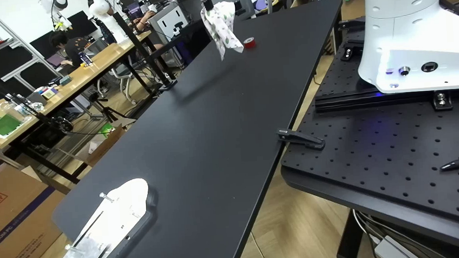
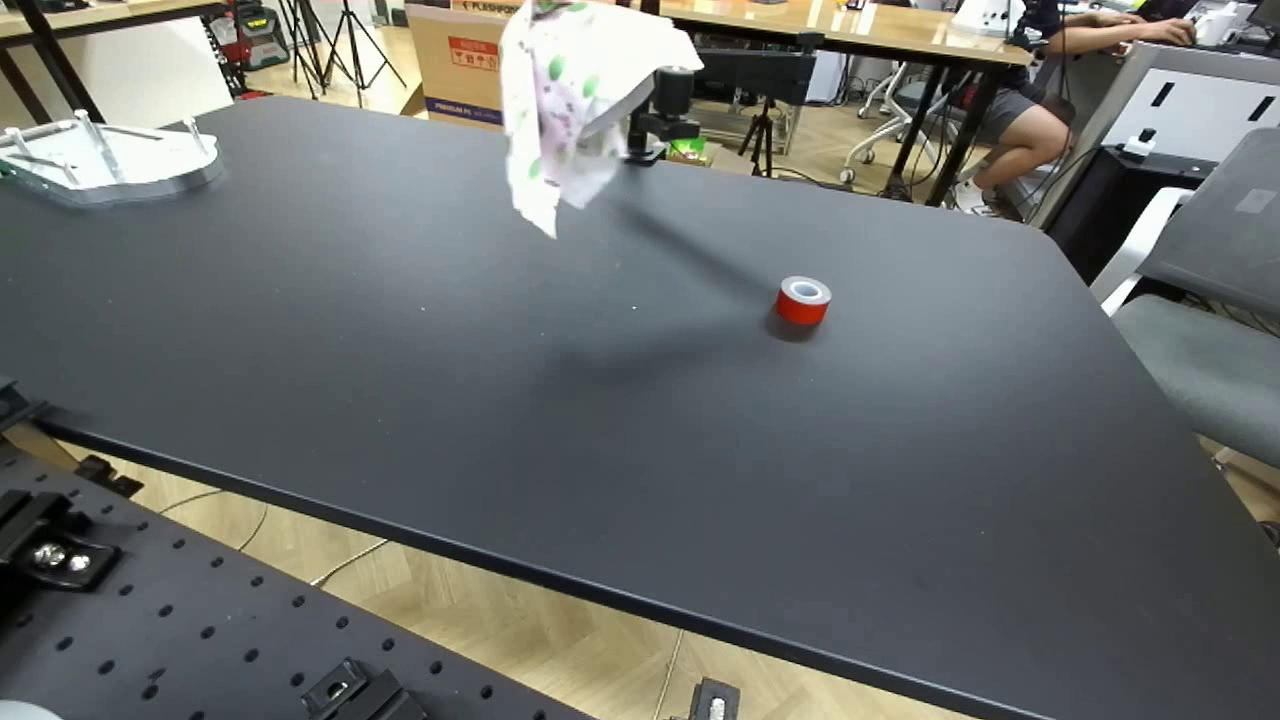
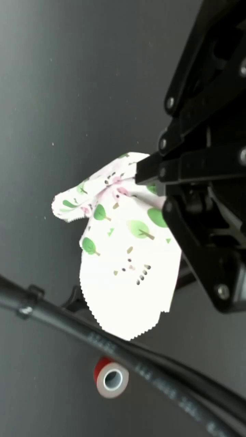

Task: Remove the cloth from the black frame

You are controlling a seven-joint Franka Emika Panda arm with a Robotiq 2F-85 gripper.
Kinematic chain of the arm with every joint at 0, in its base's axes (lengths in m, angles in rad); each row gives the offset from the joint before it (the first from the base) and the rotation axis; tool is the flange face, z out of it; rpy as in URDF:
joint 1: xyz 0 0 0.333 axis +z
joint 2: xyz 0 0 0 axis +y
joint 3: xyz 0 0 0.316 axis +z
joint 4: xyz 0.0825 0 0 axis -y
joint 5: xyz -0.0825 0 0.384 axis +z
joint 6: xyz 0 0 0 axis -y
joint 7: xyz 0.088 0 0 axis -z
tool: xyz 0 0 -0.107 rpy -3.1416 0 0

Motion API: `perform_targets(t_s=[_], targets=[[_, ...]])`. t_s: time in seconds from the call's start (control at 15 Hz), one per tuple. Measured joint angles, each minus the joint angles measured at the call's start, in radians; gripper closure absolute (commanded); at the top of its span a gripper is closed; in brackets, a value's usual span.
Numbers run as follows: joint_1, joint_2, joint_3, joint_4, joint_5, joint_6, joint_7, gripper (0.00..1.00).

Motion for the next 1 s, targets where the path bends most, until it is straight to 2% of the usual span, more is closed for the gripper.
perform_targets(t_s=[0.53,0.87,1.0], targets=[[0.117,-0.032,0.080,-0.047,0.123,-0.115,-0.056,1.00],[0.129,-0.001,0.091,-0.070,0.125,-0.122,-0.079,1.00],[0.125,0.020,0.090,-0.083,0.125,-0.083,-0.084,1.00]])
